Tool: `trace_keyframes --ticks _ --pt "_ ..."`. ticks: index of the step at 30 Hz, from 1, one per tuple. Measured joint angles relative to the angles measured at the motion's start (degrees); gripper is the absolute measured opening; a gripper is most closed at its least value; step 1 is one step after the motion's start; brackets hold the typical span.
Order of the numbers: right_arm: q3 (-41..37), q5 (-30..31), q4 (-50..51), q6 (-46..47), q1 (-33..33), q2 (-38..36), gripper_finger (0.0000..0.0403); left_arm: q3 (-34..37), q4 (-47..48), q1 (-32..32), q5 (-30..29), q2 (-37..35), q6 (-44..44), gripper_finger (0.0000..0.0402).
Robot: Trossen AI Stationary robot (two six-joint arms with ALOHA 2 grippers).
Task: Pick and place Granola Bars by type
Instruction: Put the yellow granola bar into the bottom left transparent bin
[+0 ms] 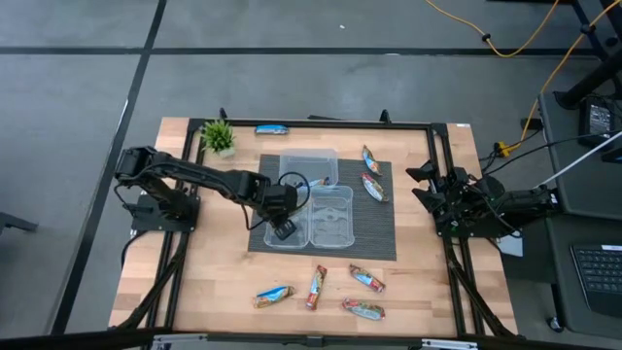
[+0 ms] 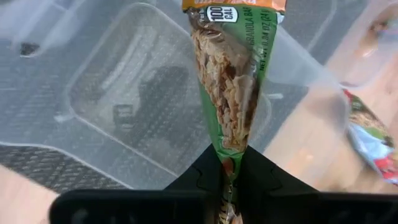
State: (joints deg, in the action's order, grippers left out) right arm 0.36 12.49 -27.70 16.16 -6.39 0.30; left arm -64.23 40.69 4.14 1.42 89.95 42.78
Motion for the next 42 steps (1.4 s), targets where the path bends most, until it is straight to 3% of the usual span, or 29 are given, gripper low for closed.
trace_keyframes --ticks 10,14,17,24,31,38,42 --pt "0.0 0.0 0.0 -0.1 0.0 0.0 0.0344 -2.5 1.0 0.0 1.5 -0.6 -0.5 0.0147" --pt "0.0 0.0 0.1 0.0 0.0 0.0 0.0344 -5.0 1.4 1.9 5.4 -2.2 0.4 0.0175" --pt "0.0 0.1 0.3 -0.1 0.0 0.0 0.0344 -8.7 1.5 5.5 5.5 -4.4 0.1 0.0177" --pt "0.0 0.1 0.5 -0.1 0.0 0.0 0.0344 -17.5 1.3 18.8 -2.6 -11.9 -8.4 0.016" --pt "0.0 0.1 0.5 -0.1 0.0 0.0 0.0344 -19.3 1.5 32.8 -6.0 -14.4 -2.8 0.0151" --pt "0.0 0.1 0.5 0.1 0.0 0.0 0.0344 -19.3 6.0 36.8 -6.3 -11.0 0.6 0.0151" --pt "0.0 0.1 0.5 0.1 0.0 0.0 0.0344 -19.3 6.5 37.1 -2.1 -7.1 1.7 0.0151"
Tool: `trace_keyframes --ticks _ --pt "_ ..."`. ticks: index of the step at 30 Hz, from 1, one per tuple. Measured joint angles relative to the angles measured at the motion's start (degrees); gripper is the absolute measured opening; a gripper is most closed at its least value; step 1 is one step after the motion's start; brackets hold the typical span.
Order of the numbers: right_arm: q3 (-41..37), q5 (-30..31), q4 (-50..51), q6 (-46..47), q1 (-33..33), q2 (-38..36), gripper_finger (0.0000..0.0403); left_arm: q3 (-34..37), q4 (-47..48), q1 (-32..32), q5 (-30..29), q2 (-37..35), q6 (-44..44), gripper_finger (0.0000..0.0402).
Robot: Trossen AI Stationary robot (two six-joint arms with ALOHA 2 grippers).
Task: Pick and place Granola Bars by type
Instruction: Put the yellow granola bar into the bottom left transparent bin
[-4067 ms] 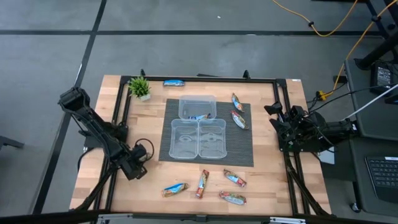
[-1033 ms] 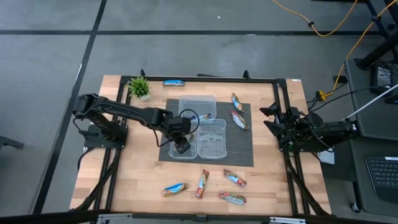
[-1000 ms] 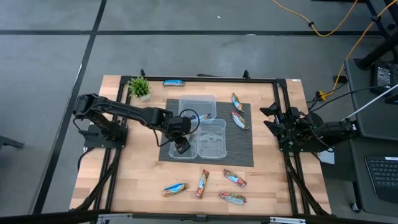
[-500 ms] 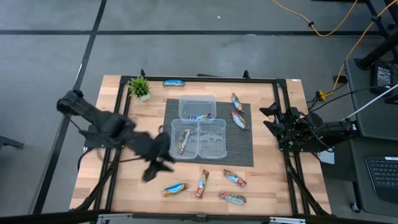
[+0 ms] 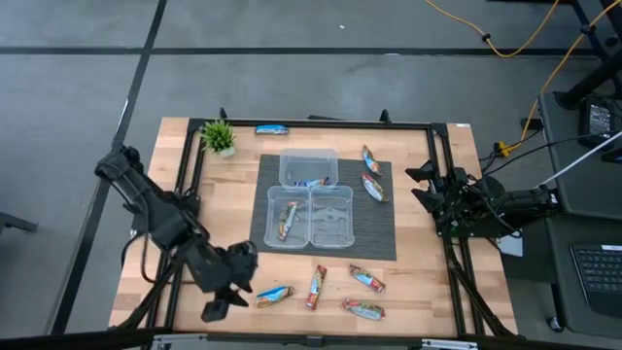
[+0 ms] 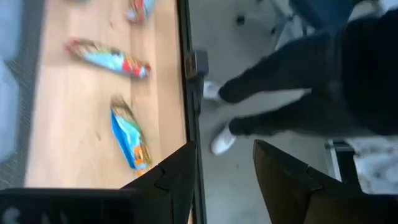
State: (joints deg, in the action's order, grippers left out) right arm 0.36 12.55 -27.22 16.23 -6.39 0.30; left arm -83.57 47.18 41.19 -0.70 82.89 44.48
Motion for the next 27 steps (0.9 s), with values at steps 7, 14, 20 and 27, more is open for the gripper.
trace_keyframes --ticks 7,14,20,27 --pt "0.0 -0.1 0.0 0.1 0.0 0.0 0.0344 0.0 0.5 -1.7 1.6 10.2 4.0 0.0174" --pt "0.0 -0.6 0.0 0.2 0.0 0.0 0.0344 0.1 0.2 -3.9 10.9 22.8 9.9 0.0239" --pt "0.0 -0.6 0.1 0.1 0.0 0.0 0.0344 0.1 -1.2 -5.0 5.9 28.0 14.9 0.0266" --pt "0.0 -0.6 1.0 0.0 0.0 0.0 0.0344 0.0 -3.6 -6.4 0.7 31.0 15.9 0.0268"
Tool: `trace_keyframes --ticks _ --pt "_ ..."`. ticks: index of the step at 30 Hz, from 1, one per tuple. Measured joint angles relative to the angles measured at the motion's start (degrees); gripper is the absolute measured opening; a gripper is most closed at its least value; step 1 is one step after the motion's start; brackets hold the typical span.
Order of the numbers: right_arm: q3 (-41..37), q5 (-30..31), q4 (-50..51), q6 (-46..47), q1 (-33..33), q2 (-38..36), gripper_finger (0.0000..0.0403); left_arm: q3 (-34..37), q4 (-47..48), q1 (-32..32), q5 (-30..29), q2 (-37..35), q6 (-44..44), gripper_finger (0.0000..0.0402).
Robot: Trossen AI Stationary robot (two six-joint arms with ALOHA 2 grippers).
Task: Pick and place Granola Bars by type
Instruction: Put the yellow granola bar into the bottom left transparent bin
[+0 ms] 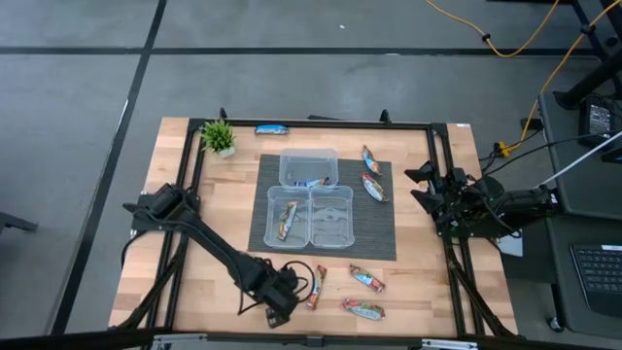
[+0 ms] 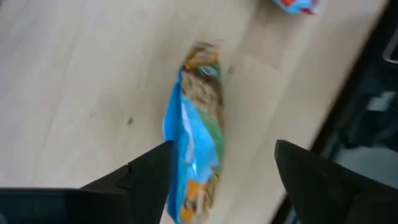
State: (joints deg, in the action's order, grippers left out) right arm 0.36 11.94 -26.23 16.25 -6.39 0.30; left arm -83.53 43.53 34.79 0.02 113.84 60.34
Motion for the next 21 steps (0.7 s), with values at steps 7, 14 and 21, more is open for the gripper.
trace_keyframes --ticks 7,14,21 --pt "0.0 0.0 0.5 0.0 0.0 0.0 0.0344 0.0 0.1 -1.7 -1.8 4.7 -0.1 0.027" --pt "0.0 0.0 0.4 0.2 0.0 0.0 0.0344 -0.4 0.7 -2.1 0.4 7.6 -1.6 0.0268" --pt "0.0 0.0 0.4 0.2 0.0 0.0 0.0344 -0.1 1.5 -1.9 -3.0 6.0 1.3 0.0196"
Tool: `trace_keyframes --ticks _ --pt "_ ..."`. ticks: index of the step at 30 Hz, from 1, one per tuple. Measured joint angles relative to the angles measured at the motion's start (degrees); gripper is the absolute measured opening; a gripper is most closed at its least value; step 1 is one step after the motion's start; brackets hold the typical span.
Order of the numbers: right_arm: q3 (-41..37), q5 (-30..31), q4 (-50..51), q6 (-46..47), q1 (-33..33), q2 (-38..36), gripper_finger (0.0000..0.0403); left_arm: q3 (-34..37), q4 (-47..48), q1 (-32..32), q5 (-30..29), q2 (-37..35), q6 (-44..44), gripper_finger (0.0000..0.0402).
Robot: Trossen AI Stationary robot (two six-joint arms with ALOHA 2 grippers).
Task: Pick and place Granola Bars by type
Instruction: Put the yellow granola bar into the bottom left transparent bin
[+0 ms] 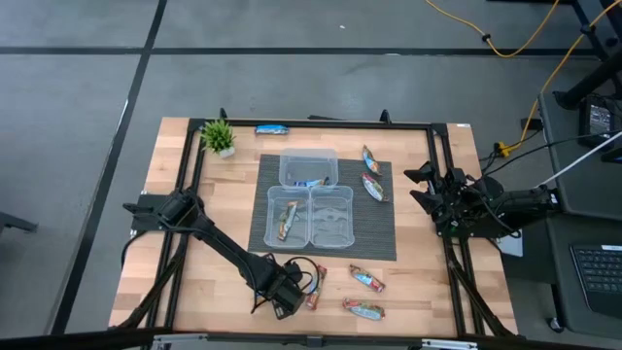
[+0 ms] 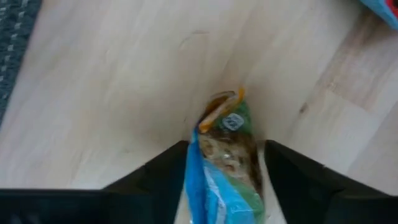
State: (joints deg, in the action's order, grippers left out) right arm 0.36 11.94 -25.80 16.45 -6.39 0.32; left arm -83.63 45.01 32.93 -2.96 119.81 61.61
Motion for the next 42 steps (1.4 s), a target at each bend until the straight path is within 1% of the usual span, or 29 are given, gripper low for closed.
trace_keyframes --ticks 6,9,14,16,18,20,22,24,27,29,31,35,38,42 --pt "0.0 0.0 0.0 0.0 0.0 0.0 0.0344 0.2 0.8 -0.1 -0.1 -0.6 1.5 0.0074" --pt "0.0 0.0 0.0 -0.1 0.0 0.0 0.0344 0.3 -0.1 0.0 2.2 -1.2 1.7 0.0036" --pt "0.0 0.0 0.4 0.0 0.0 0.0 0.0344 0.4 -0.5 0.1 4.6 -5.2 2.4 0.0031" --pt "0.0 0.0 0.4 -0.1 0.0 0.0 0.0344 0.3 -1.0 -0.1 3.9 -8.0 3.2 0.0034" --pt "0.0 0.0 0.4 -0.1 0.0 0.0 0.0344 0.3 -1.8 -0.2 1.7 -11.6 3.9 0.0033" --pt "0.0 0.0 0.5 -0.1 0.0 0.0 0.0344 0.3 -3.7 -0.6 -2.5 -16.0 4.3 0.0027" --pt "0.0 0.0 0.5 -0.2 0.0 0.0 0.0344 0.2 -6.0 -1.3 -9.0 -20.7 3.5 0.0024" --pt "0.0 0.0 0.6 -0.2 0.0 0.0 0.0344 0.2 -8.9 -2.3 -15.3 -25.4 0.9 0.0023" --pt "0.0 0.0 0.6 -0.2 0.0 0.0 0.0344 0.2 -12.3 -2.9 -21.6 -33.0 -4.4 0.0024" --pt "0.0 0.0 0.6 -0.2 0.0 0.0 0.0344 0.1 -12.2 -1.7 -24.9 -37.7 -7.8 0.0024" --pt "0.0 0.0 0.6 -0.2 0.0 0.0 0.0344 0.1 -10.1 0.2 -28.5 -41.9 -10.2 0.0023" --pt "0.0 0.0 0.6 -0.1 0.0 0.0 0.0344 0.1 -5.3 2.1 -35.5 -47.5 -10.5 0.0023" --pt "0.0 0.0 0.7 -0.1 0.0 0.0 0.0344 0.1 -3.1 0.9 -36.4 -48.9 -10.8 0.0023" --pt "0.0 0.0 0.8 -0.2 0.0 0.0 0.0344 0.1 -2.3 -3.5 -33.4 -49.1 -13.3 0.0023"
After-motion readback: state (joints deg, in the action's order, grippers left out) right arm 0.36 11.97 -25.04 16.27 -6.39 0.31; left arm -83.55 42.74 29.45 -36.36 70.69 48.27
